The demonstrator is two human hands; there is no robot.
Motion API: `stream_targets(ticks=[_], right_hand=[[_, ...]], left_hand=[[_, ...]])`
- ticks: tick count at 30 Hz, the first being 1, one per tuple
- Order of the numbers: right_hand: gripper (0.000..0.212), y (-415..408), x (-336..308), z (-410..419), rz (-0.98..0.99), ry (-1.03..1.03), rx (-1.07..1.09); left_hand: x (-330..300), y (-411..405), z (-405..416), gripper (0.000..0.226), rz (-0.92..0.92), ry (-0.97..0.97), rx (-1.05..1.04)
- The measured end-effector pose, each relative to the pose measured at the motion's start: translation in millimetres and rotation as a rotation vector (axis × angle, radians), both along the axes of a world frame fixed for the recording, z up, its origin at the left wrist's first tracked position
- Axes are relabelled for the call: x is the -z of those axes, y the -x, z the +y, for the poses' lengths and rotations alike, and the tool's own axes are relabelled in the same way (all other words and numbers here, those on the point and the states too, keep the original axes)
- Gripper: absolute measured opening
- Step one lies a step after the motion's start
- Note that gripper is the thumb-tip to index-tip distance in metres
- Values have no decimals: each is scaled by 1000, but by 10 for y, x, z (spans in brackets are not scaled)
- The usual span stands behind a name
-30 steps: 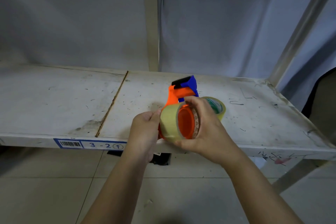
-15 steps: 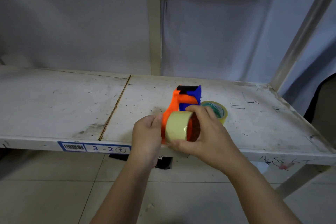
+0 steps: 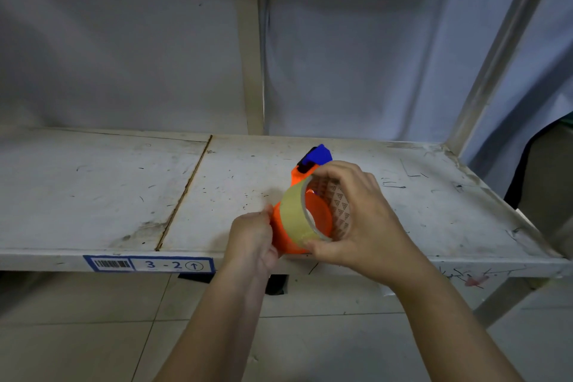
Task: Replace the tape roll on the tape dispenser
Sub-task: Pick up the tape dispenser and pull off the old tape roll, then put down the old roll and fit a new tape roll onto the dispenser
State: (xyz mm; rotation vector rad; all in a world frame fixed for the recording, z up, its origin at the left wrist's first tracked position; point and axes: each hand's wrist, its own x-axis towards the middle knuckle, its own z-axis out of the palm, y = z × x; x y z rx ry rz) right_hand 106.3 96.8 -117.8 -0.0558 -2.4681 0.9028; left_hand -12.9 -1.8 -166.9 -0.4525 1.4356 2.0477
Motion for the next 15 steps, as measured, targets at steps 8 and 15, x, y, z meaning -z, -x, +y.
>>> stream_targets(ticks=[8,15], right_hand=[[69,-177,-23,705,134,258,552],[85,-56,562,1132,-172,212,902]], left_hand=[[254,265,-110,33,-97,-32,-139],[255,291,100,22,128,180,-61]])
